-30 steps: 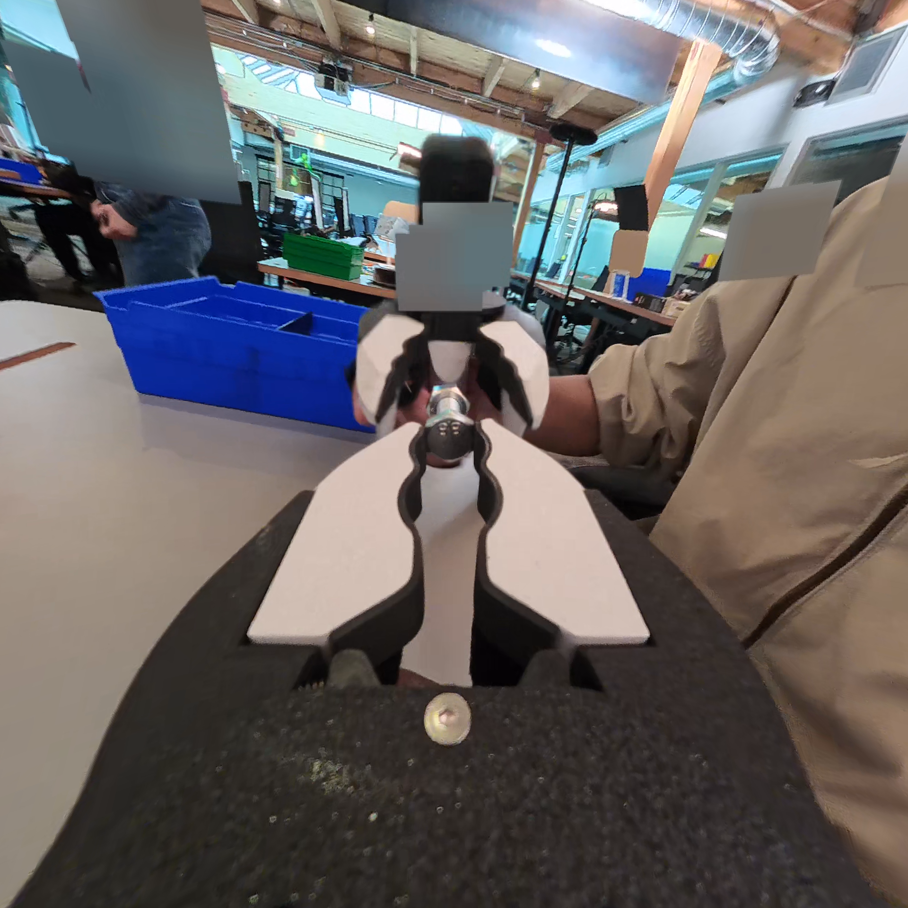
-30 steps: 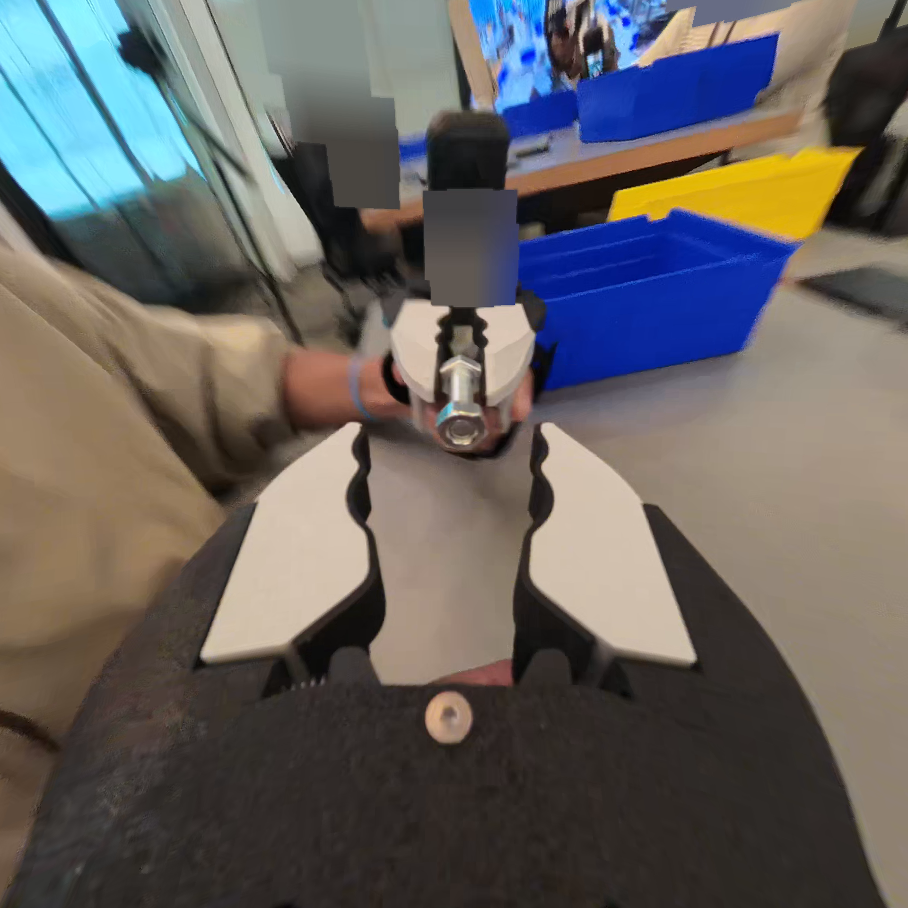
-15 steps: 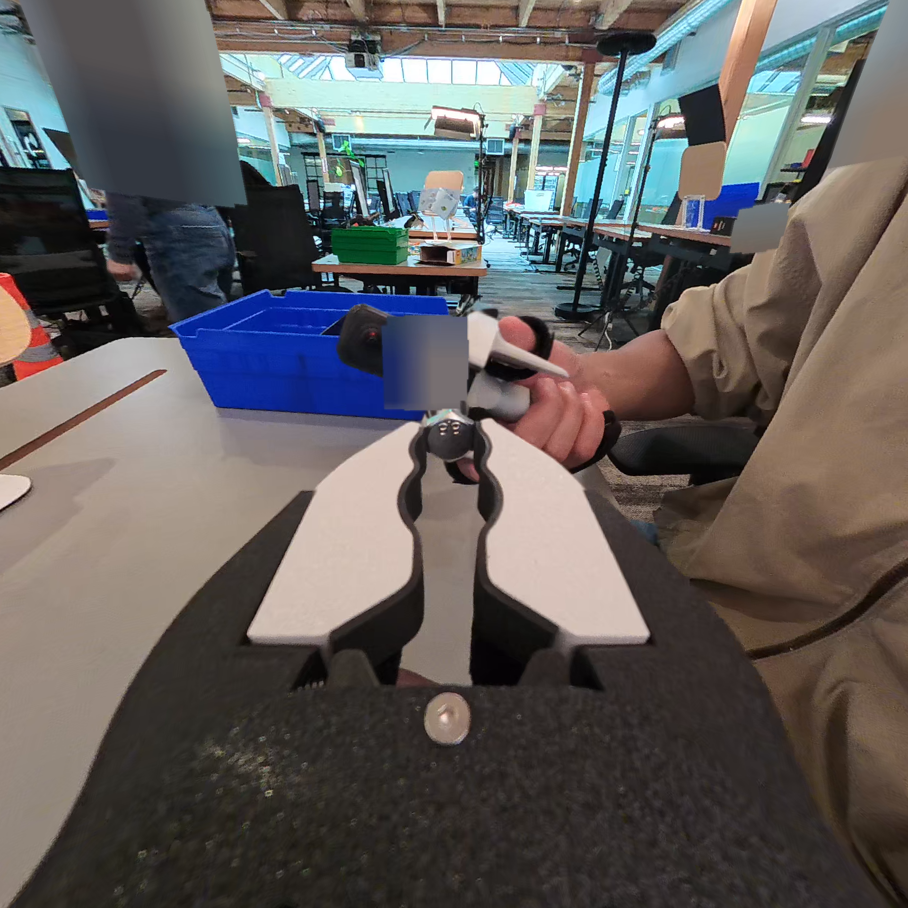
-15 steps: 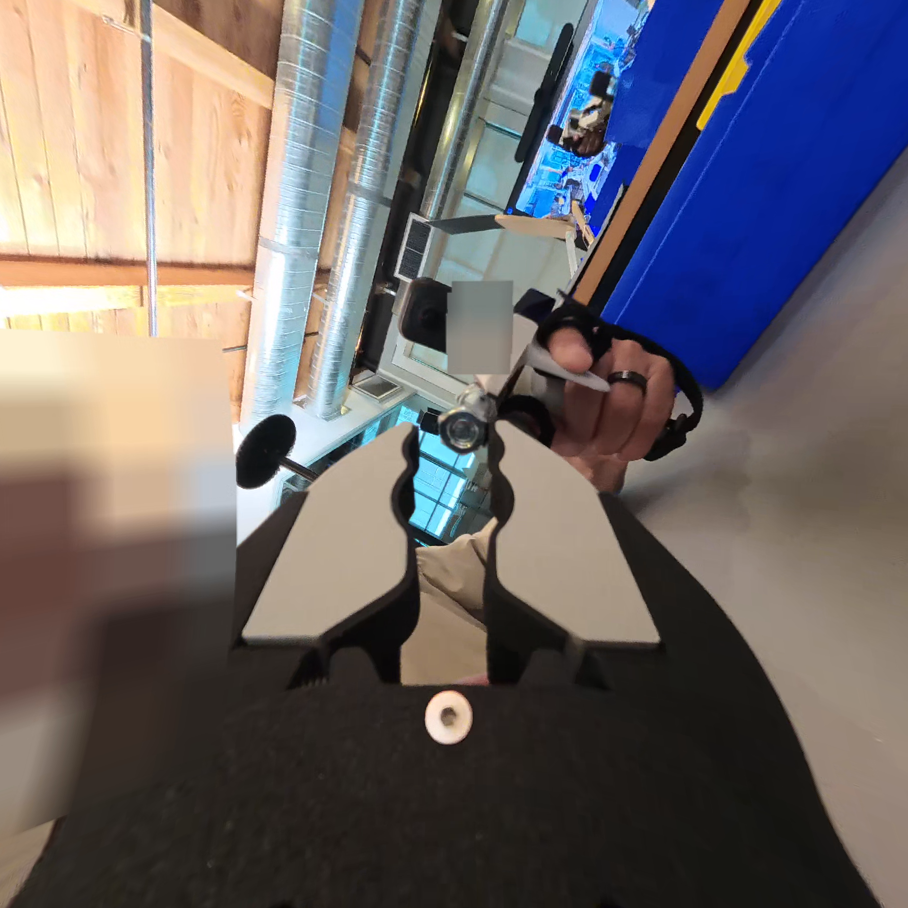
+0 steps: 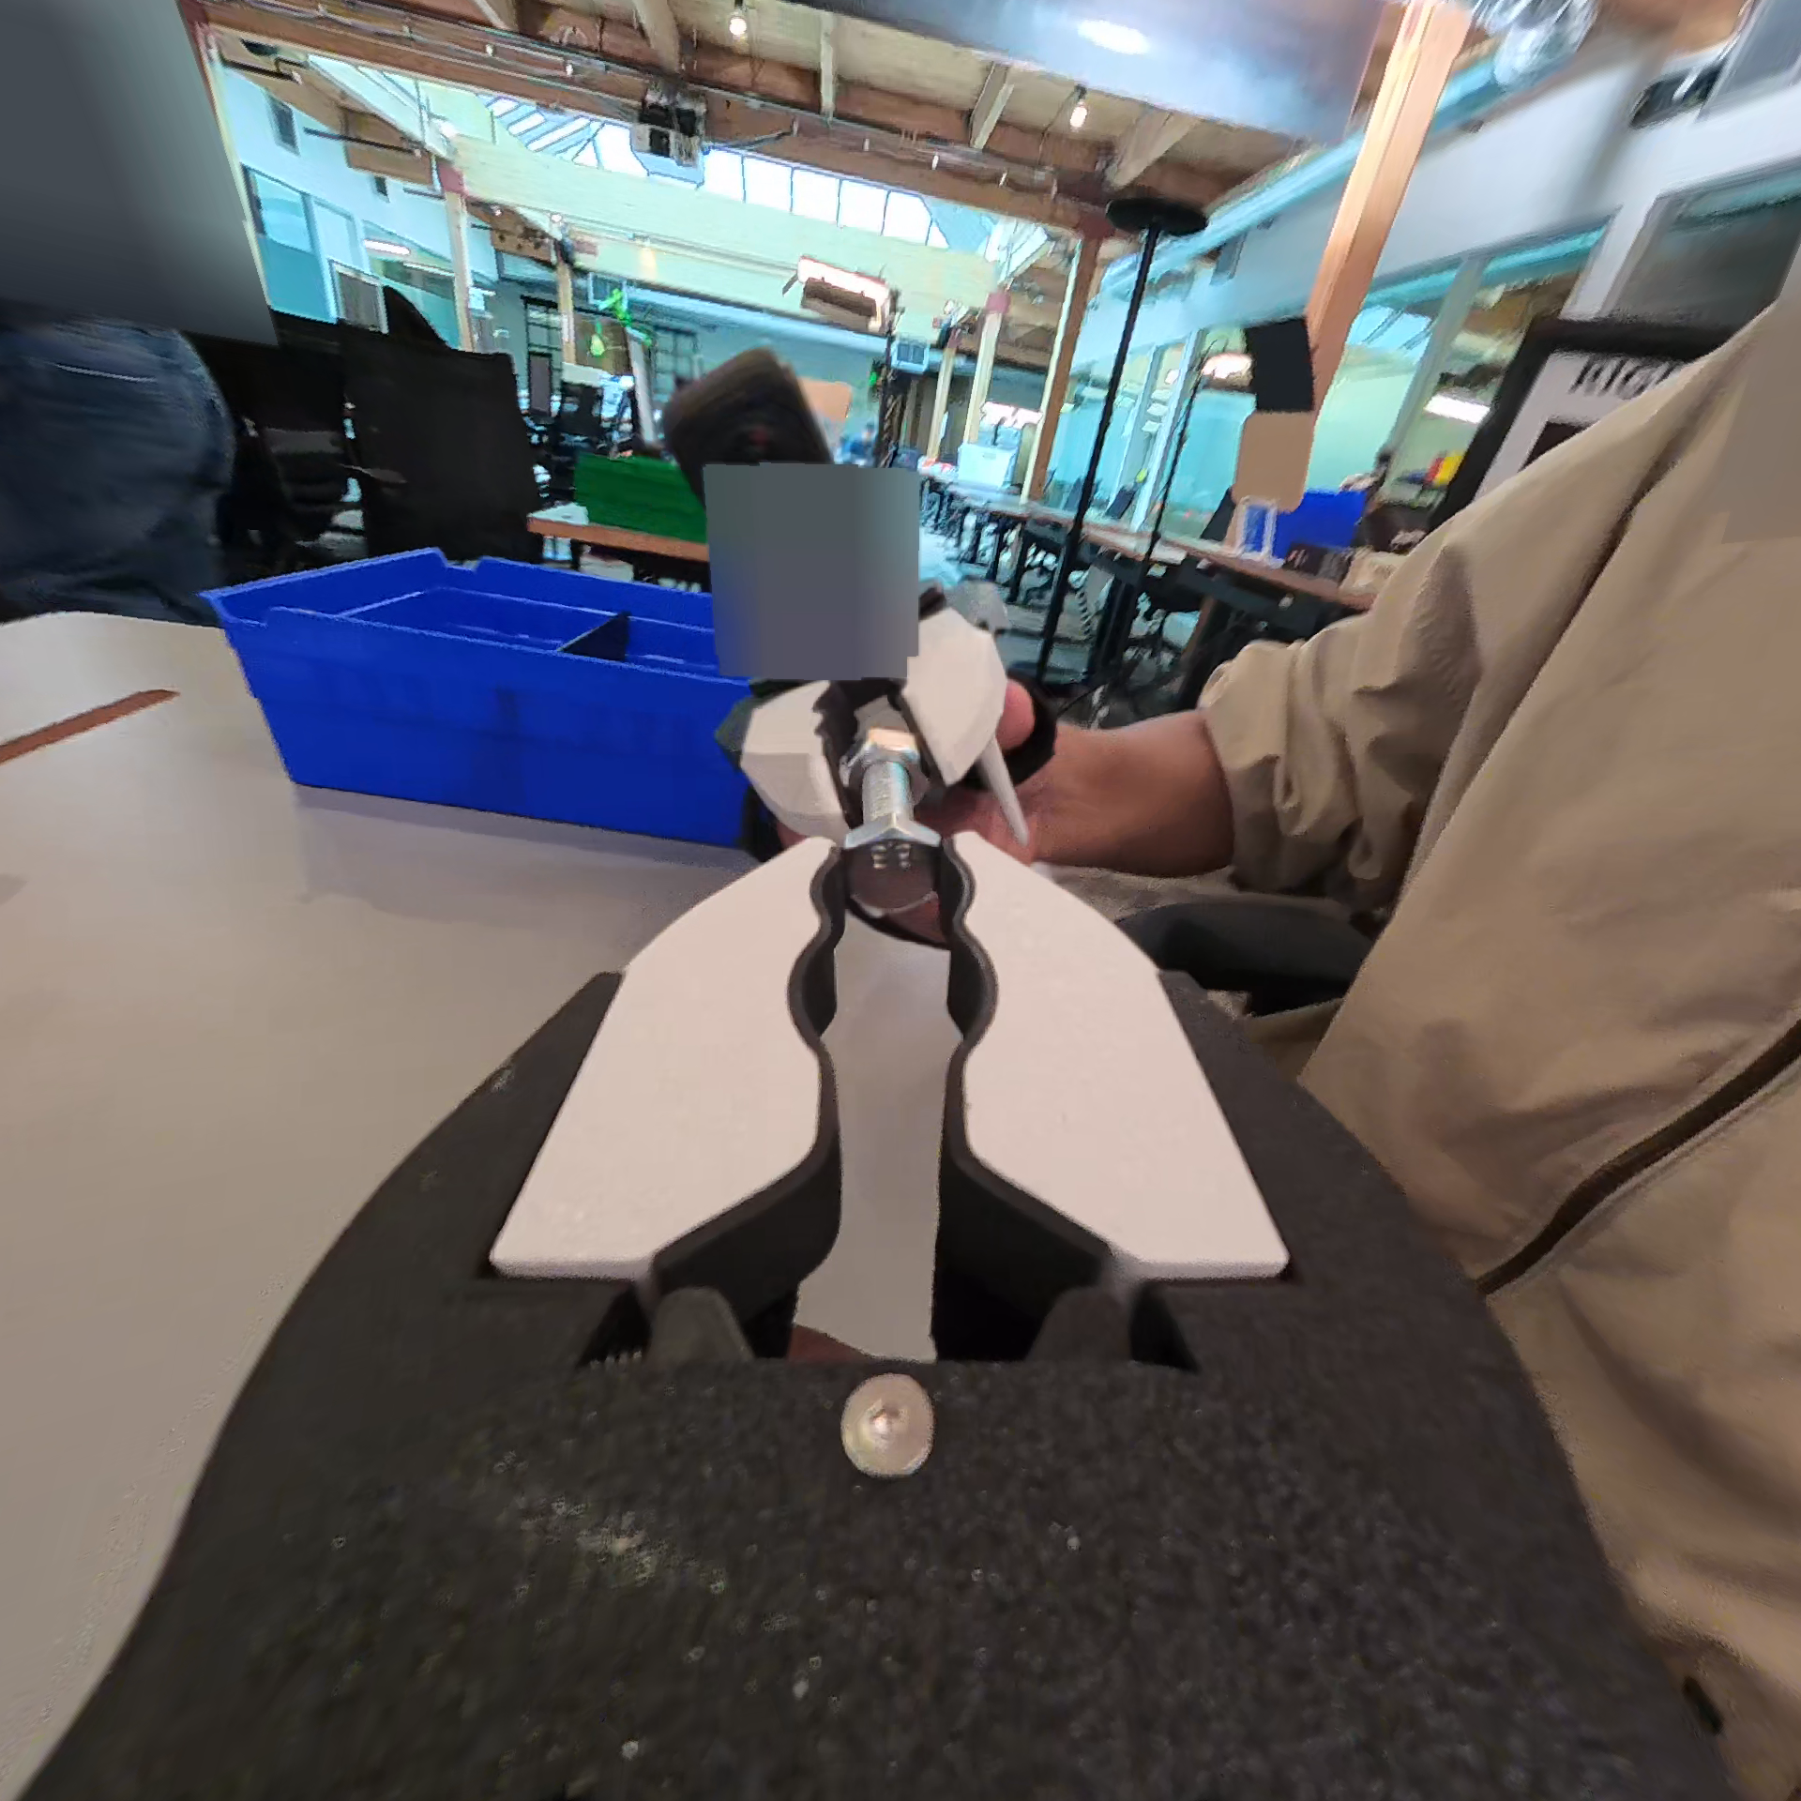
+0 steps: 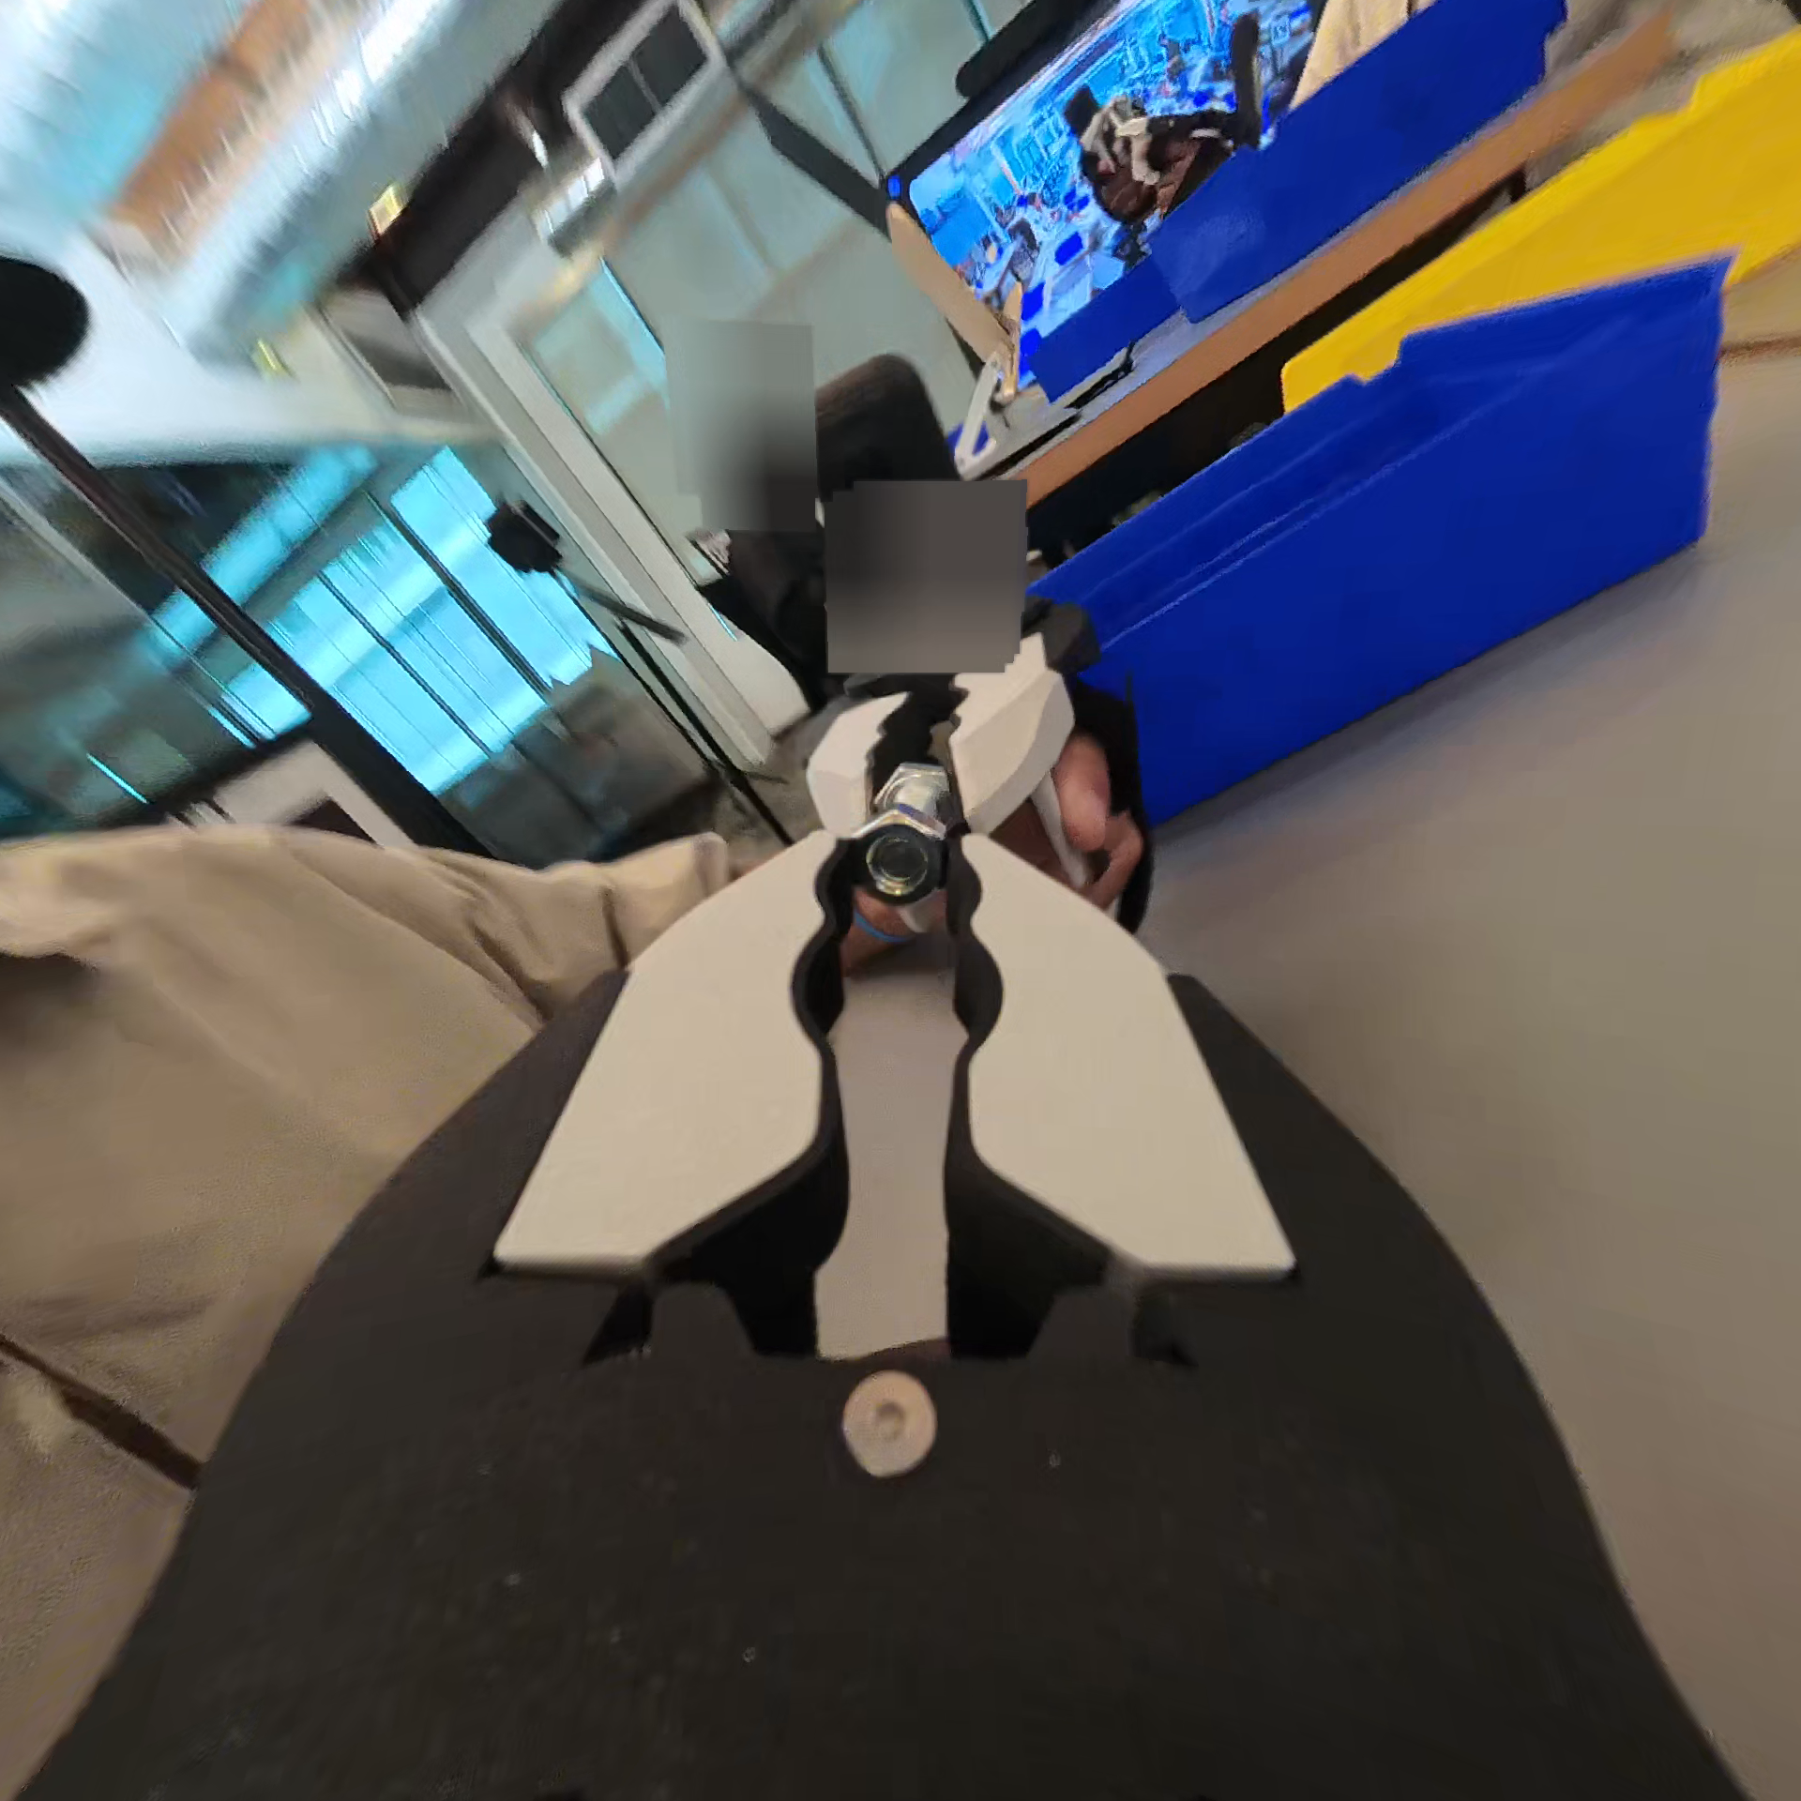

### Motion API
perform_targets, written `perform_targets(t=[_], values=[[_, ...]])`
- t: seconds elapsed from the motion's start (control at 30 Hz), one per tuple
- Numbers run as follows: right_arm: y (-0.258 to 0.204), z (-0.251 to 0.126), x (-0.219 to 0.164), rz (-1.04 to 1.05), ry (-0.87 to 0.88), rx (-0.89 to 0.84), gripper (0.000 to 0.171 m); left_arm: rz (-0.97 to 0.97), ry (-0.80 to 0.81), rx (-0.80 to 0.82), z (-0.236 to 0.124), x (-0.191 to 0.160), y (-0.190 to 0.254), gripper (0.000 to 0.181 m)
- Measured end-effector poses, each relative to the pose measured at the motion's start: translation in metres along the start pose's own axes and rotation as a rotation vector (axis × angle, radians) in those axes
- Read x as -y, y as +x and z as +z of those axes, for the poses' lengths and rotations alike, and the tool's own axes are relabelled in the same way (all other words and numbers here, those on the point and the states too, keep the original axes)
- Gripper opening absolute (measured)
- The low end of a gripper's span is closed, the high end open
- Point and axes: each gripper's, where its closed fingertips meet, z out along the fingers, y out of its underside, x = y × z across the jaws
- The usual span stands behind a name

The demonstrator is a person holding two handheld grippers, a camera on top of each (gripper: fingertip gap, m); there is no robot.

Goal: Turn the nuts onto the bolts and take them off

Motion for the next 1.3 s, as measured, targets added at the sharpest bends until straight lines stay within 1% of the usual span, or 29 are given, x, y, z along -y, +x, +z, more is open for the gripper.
perform_targets(t=[0.13,0.33,0.4,0.43,0.5,0.53,0.57,0.63,0.7,0.77,0.83,0.87,0.9,0.93,0.97,1.0,1.07,1.17,1.23,1.27,1.3], values=[[-0.003,0.000,-0.001,-0.344,-0.108,-0.059,0.018,-0.132,0.065,-0.093,0.000,0.004,0.003,0.017],[-0.005,-0.001,-0.006,-0.874,-0.281,-0.143,0.018,-0.280,0.093,-0.225,0.000,0.002,0.010,0.017],[-0.003,-0.001,-0.007,-1.064,-0.342,-0.182,0.018,-0.304,0.098,-0.240,0.000,0.001,0.009,0.017],[-0.002,-0.001,-0.006,-1.136,-0.366,-0.203,0.018,-0.306,0.102,-0.239,0.000,0.001,0.009,0.017],[-0.003,0.000,-0.003,-1.157,-0.363,-0.226,0.019,-0.294,0.113,-0.236,-0.001,0.004,0.009,0.017],[-0.004,0.001,-0.001,-1.123,-0.344,-0.228,0.026,-0.282,0.115,-0.232,-0.002,0.005,0.009,0.017],[-0.005,0.002,0.001,-1.070,-0.318,-0.226,0.041,-0.266,0.110,-0.220,-0.002,0.006,0.009,0.017],[-0.007,0.003,0.001,-0.908,-0.263,-0.203,0.060,-0.225,0.116,-0.190,-0.004,0.010,0.008,0.017],[-0.009,0.003,0.002,-0.684,-0.167,-0.172,0.063,-0.157,0.104,-0.138,-0.007,0.013,0.006,0.017],[-0.012,0.002,0.006,-0.345,-0.022,-0.094,0.063,-0.093,0.089,-0.093,-0.010,0.016,0.005,0.018],[-0.016,0.000,0.010,0.015,0.106,0.025,0.064,0.003,0.045,-0.019,-0.011,0.015,0.002,0.018],[-0.014,-0.001,0.009,0.157,0.137,0.055,0.060,0.038,0.027,0.000,-0.012,0.014,0.002,0.018],[-0.011,0.000,0.005,0.271,0.143,0.073,0.063,0.064,0.013,0.020,-0.012,0.014,0.002,0.018],[-0.012,0.001,0.001,0.361,0.151,0.108,0.067,0.091,0.003,0.040,-0.012,0.014,0.001,0.018],[-0.015,0.002,0.000,0.426,0.164,0.140,0.063,0.105,-0.011,0.044,-0.011,0.013,0.001,0.018],[-0.017,0.003,-0.002,0.467,0.168,0.153,0.058,0.113,-0.027,0.045,-0.011,0.011,0.002,0.018],[-0.015,0.004,-0.001,0.477,0.180,0.134,0.051,0.118,-0.033,0.045,-0.010,0.009,0.003,0.018],[-0.009,0.002,0.003,0.478,0.207,0.109,0.046,0.112,-0.045,0.036,-0.008,0.006,0.004,0.018],[-0.007,0.002,0.002,0.456,0.195,0.094,0.032,0.117,-0.049,0.049,-0.006,0.004,0.002,0.017],[-0.006,0.003,0.000,0.433,0.181,0.078,0.030,0.116,-0.059,0.041,-0.005,0.002,0.003,0.018],[-0.005,0.004,-0.002,0.409,0.170,0.061,0.022,0.113,-0.065,0.038,-0.004,0.001,0.004,0.018]])
